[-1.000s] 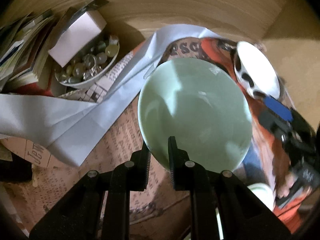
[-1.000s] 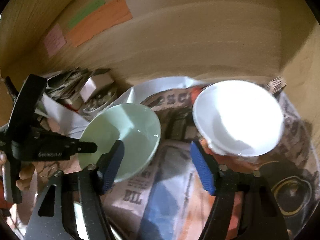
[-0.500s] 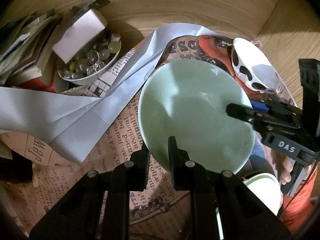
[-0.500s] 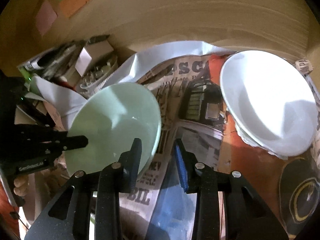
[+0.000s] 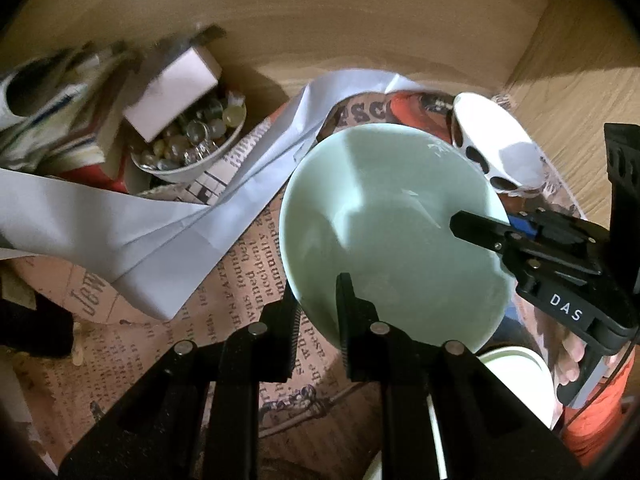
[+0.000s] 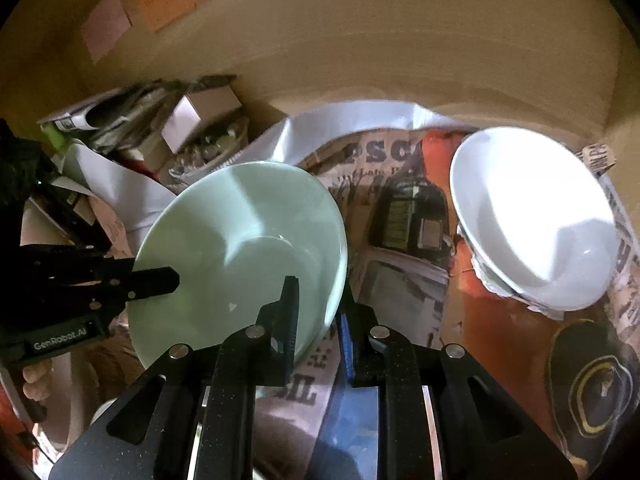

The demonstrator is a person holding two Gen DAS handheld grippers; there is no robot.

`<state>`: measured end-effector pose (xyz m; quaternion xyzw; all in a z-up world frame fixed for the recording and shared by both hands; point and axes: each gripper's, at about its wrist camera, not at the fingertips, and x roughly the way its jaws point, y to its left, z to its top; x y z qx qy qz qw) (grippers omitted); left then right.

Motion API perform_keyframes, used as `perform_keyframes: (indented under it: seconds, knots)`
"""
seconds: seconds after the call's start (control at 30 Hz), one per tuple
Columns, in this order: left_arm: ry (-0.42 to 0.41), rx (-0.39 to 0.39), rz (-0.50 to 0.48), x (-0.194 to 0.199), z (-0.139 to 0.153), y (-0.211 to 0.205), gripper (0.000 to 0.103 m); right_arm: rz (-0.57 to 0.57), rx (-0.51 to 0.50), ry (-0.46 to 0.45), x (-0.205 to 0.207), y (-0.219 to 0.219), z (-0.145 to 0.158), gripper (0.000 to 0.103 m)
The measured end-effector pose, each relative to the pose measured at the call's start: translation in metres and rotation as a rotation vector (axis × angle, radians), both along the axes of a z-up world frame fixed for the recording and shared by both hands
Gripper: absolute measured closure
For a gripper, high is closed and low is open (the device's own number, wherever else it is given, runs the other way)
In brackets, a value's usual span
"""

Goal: Organize plates and bowls
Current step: 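Lift the mint green bowl with the left gripper, then lower the mint green bowl into the greyish-lilac bowl with the left gripper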

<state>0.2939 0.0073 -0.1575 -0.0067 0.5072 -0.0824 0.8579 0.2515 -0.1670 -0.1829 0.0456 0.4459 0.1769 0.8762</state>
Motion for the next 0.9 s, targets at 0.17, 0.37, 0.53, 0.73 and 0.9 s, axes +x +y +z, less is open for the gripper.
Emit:
perform_keyframes:
  seconds: [0.17, 0.37, 0.53, 0.73, 0.9]
  knots:
    - [-0.060, -0.026, 0.006, -0.018, 0.021, 0.006, 0.086, -0.010, 0.021, -0.069, -0.017, -0.001, 0.022, 0.087]
    - [-0.143, -0.038, 0.033, -0.051, 0.045, 0.018, 0.086, 0.006, 0.031, -0.141, -0.042, 0.010, 0.046, 0.087]
    - [-0.197, -0.060, 0.057, -0.082, 0.060, 0.032, 0.086, 0.031, 0.045, -0.176, -0.059, 0.023, 0.058, 0.087]
    - [-0.257, -0.073, 0.099, -0.118, 0.069, 0.045, 0.086, 0.074, 0.052, -0.229, -0.083, 0.043, 0.070, 0.086]
    - [-0.298, -0.060, 0.141, -0.148, 0.072, 0.057, 0.086, 0.121, 0.072, -0.256, -0.098, 0.060, 0.075, 0.086]
